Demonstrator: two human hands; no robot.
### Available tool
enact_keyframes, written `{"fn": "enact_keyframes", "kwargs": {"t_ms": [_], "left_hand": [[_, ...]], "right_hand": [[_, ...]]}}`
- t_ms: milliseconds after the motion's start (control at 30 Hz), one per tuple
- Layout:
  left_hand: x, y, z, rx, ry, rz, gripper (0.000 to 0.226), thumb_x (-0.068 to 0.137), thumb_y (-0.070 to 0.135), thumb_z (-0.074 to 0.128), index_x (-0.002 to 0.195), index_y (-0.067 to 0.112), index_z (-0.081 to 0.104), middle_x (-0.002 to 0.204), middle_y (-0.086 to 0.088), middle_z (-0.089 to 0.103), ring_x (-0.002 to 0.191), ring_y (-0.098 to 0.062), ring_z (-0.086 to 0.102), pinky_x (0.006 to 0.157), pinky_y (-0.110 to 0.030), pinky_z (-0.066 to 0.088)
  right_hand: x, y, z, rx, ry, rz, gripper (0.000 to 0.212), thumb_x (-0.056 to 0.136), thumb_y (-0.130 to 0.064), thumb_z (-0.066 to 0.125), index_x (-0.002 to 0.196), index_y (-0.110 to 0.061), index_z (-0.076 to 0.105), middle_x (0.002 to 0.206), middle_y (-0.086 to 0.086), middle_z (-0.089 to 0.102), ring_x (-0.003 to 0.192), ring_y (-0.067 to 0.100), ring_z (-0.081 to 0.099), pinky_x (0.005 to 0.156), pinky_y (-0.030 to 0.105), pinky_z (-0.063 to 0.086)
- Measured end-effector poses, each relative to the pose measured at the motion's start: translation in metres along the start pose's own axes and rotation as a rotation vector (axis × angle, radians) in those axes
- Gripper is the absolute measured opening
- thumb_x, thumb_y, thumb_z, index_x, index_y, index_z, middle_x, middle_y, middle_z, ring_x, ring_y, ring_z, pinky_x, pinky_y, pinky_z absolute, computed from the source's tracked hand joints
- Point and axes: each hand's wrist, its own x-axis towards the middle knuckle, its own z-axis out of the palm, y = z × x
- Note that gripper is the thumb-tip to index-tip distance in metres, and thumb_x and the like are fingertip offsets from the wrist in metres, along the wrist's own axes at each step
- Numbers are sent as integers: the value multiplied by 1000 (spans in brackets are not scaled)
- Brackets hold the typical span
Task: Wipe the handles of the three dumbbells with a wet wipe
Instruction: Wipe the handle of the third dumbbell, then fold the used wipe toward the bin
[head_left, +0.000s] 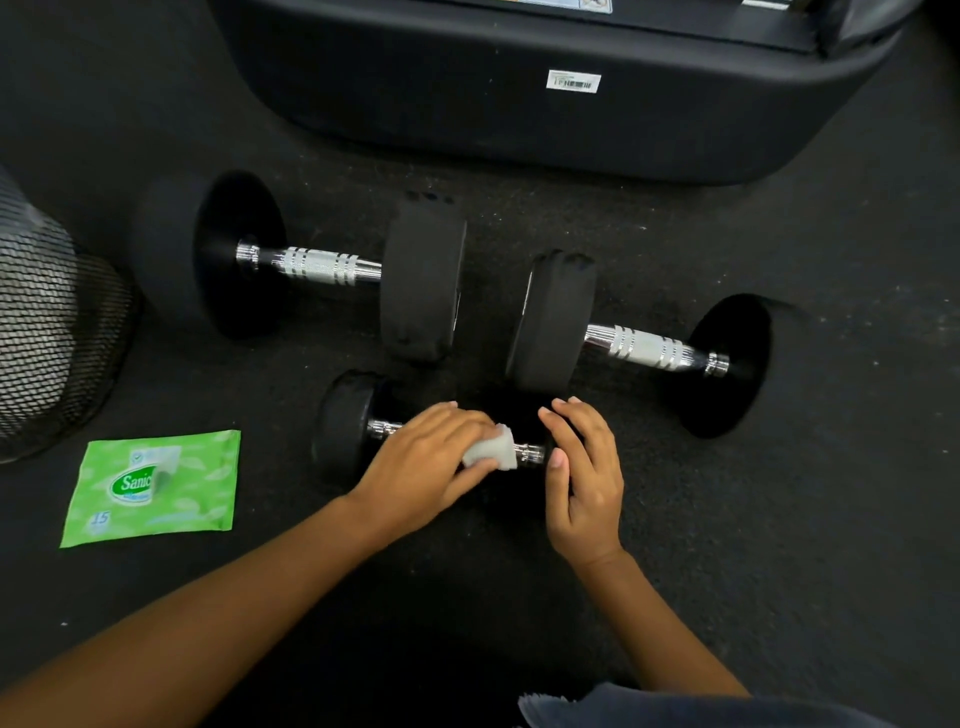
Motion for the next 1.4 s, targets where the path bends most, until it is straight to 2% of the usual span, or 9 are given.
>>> {"fn": "enact_keyframes", "kwargs": {"t_ms": [167,467,600,800,933,1000,1100,1200,1400], "left_hand": [[20,17,8,-62,-70,-114,39,93,41,42,114,15,63,109,1,67,104,-14,60,104,-23,28],[7,4,0,-21,-109,145,39,87,28,47,122,16,59,123,0,61,115,-11,52,107,-22,24],[2,-1,-6,10,-69,178,34,80,17,69,114,18,66,120,-1,63,113,-14,56,102,-24,35],[0,-9,-33,-13,-137,187,20,79,9,69,99,15,69,133,-11,52,123,-23,49,87,-34,53],[4,-16,-66,-152,-170,178,21,85,8,64,103,18,68,139,-4,42,122,-3,42,91,-24,47],[7,-20,-88,-181,-190,196,22,87,10,61,104,22,68,132,1,43,112,13,37,89,-16,42],[13,-23,-118,-203,-211,231,23,88,9,60,101,26,69,119,6,39,110,-3,47,84,-26,48],[14,-29,-149,-209,-186,250,22,88,12,61,101,28,70,115,9,35,112,-7,46,85,-27,47],[-13,-40,-215,-306,-119,88,32,87,12,61,112,33,55,118,13,32,104,-14,51,87,-26,49]], "right_hand": [[1,-1,0,1,-5,5,40,97,-21,32,117,0,60,122,14,57,125,23,45,101,47,40],[1,-1,-1,-20,-10,-6,40,98,-21,32,117,0,60,122,14,57,125,24,45,101,47,40],[2,-4,-4,-29,-32,-4,39,98,-21,32,118,-2,59,123,12,56,125,23,45,101,47,40],[6,-9,-14,-154,-123,-22,39,98,-24,31,122,-7,57,124,8,57,124,19,45,108,45,32],[26,-22,-26,-216,-247,-66,32,93,-21,42,116,-11,62,113,1,61,108,14,50,98,28,37],[48,-40,-27,-99,-369,19,29,94,-22,44,115,-16,63,103,-4,62,99,7,51,87,19,40],[89,-73,-17,232,-631,437,29,96,-24,47,121,-16,60,102,-2,65,89,2,57,80,12,43],[127,-97,-7,686,-891,803,36,96,-26,45,122,-3,57,108,14,66,89,15,61,80,23,49],[174,-149,18,927,-1059,757,29,87,-8,56,115,-2,62,112,13,64,100,21,59,86,30,47]]}}
